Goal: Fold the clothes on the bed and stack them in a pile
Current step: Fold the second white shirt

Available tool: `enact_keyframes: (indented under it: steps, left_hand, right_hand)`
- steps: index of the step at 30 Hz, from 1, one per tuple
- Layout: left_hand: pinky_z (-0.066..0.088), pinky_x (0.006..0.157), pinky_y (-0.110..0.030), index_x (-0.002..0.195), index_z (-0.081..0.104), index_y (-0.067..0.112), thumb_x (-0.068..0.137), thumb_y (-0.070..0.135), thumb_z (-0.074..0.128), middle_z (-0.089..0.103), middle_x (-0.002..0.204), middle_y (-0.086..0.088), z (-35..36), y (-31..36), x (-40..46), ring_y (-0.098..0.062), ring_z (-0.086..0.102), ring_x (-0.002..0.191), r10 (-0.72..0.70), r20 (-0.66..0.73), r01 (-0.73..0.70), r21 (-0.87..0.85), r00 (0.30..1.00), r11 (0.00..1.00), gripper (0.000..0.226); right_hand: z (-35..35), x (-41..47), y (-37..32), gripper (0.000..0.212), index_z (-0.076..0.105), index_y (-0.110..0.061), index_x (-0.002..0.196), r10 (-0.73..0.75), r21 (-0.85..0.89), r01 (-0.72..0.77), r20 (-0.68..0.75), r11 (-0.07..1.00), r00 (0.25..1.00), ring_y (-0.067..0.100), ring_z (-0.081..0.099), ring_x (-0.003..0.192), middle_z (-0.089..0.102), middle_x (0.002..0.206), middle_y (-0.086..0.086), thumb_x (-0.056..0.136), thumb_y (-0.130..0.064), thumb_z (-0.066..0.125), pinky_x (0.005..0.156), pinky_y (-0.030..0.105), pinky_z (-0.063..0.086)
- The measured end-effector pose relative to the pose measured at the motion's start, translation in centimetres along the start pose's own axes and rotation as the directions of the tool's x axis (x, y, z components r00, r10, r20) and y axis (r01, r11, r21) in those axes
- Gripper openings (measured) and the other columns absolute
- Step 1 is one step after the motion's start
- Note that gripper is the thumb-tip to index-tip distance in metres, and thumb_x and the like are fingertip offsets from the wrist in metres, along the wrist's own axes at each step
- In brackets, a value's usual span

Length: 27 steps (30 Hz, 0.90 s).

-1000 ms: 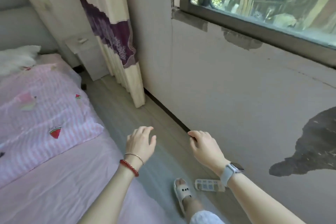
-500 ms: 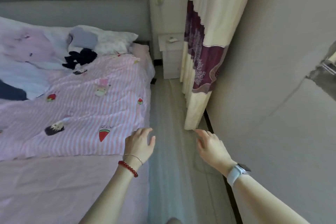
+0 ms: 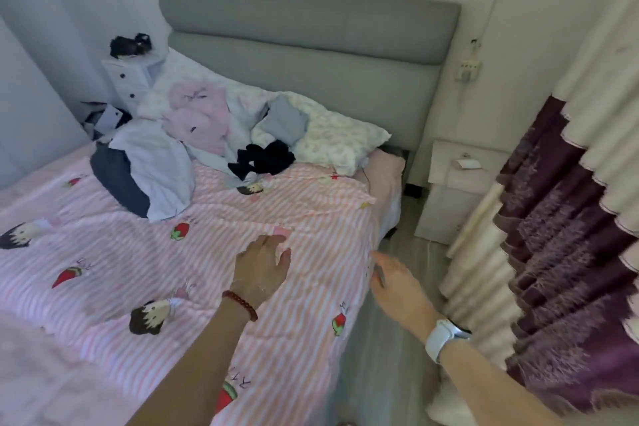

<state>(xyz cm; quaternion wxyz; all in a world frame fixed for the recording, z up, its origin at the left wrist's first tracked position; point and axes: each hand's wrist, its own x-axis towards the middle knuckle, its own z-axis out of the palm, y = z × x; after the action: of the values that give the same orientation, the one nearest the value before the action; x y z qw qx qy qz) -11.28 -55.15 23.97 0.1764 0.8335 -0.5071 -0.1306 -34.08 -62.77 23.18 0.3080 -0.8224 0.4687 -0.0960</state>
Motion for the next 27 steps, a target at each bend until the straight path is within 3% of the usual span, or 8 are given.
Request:
enact_keyframes:
  steps: [9, 15, 20, 27]
  left_hand:
    - [0.039, 0.099, -0.038, 0.132, 0.047, 0.02, 0.096, 0.033, 0.044, 0.045, 0.137, -0.003, -0.9, -1.0, 19.8, -0.022, 0.044, 0.124, -0.168, -0.053, 0.166, -0.046, 0.984, 0.985, 0.039]
    - [0.041, 0.095, -0.035, 0.13, 0.05, 0.018, 0.095, 0.029, 0.046, 0.052, 0.128, -0.003, 0.2, -4.8, 33.1, -0.021, 0.049, 0.117, -0.337, -0.104, 0.328, -0.096, 0.936, 0.94, 0.037]
    - [0.038, 0.098, -0.034, 0.13, 0.049, 0.018, 0.095, 0.028, 0.044, 0.05, 0.131, -0.004, 0.1, -9.9, 42.7, -0.022, 0.047, 0.12, -0.55, -0.091, 0.537, -0.137, 0.83, 0.833, 0.037]
    - [0.037, 0.099, -0.036, 0.135, 0.042, 0.016, 0.096, 0.02, 0.041, 0.043, 0.136, -0.007, 2.8, -23.3, 49.8, -0.025, 0.041, 0.124, -0.778, -0.114, 0.776, -0.065, 0.619, 0.627, 0.04]
  right_hand:
    - [-2.8, 24.1, -0.9, 0.044, 0.03, -0.02, 0.142, -0.156, -0.01, 0.159, 0.126, 0.987, 0.98, 0.017, 0.038, 0.129, 0.041, 0.14, -0.001, 0.099, -0.026, 0.035, 0.103, 0.032, 0.036]
    - [-0.4, 42.1, -3.2, 0.046, 0.028, -0.018, 0.144, -0.296, -0.011, 0.313, 0.295, 0.95, 0.908, 0.017, 0.035, 0.132, 0.037, 0.144, 0.0, 0.099, -0.025, 0.033, 0.104, 0.031, 0.034]
    - [2.8, 55.0, -6.8, 0.041, 0.036, -0.015, 0.139, -0.374, -0.003, 0.407, 0.391, 0.913, 0.841, 0.018, 0.047, 0.115, 0.048, 0.125, 0.003, 0.099, -0.02, 0.034, 0.088, 0.024, 0.039]
    - [13.3, 66.6, -11.7, 0.037, 0.042, -0.017, 0.134, -0.515, 0.072, 0.542, 0.437, 0.837, 0.737, 0.018, 0.048, 0.115, 0.051, 0.122, 0.0, 0.097, -0.019, 0.037, 0.093, 0.031, 0.041]
